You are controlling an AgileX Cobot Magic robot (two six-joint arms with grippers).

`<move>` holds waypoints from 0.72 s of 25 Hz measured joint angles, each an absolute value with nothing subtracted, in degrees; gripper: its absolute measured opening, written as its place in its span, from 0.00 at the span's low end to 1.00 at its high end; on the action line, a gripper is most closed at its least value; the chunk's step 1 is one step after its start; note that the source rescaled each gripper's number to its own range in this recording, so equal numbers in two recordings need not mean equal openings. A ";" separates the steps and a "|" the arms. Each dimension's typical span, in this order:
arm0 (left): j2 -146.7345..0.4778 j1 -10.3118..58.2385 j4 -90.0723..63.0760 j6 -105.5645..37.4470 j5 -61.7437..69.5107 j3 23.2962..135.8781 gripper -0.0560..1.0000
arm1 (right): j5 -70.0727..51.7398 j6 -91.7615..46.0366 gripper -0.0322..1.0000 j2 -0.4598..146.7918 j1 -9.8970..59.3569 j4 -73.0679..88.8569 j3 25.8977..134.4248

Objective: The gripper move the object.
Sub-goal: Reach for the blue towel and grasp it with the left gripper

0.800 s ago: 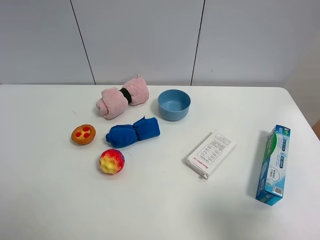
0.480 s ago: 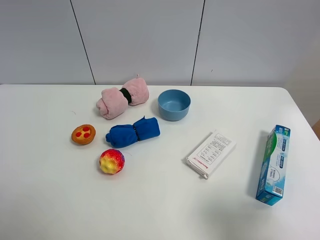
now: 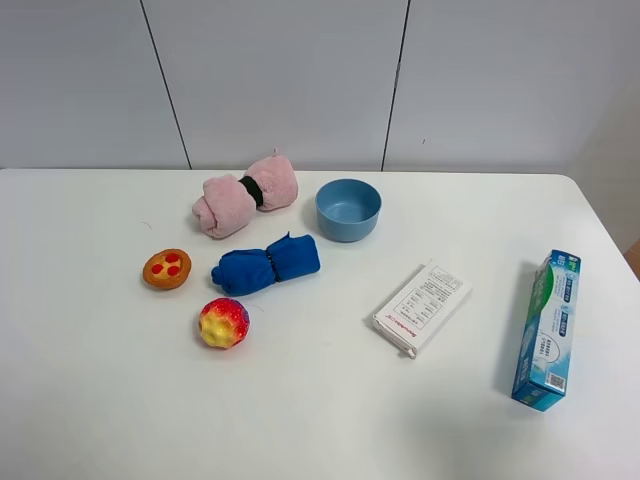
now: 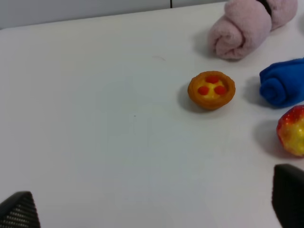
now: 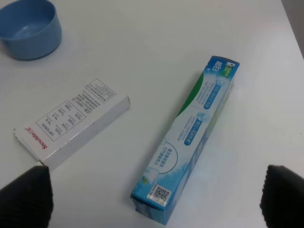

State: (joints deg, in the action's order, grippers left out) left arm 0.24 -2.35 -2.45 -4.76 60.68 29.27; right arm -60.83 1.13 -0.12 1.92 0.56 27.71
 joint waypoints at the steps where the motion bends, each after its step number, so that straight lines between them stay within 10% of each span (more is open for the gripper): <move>1: 0.24 -2.35 -2.45 -4.76 60.68 29.27 1.00 | -60.83 1.13 1.00 -0.12 1.92 0.56 27.71; 18: 0.24 -2.35 -2.45 -4.76 60.68 29.27 1.00 | -60.83 1.13 1.00 -0.12 1.92 0.56 27.71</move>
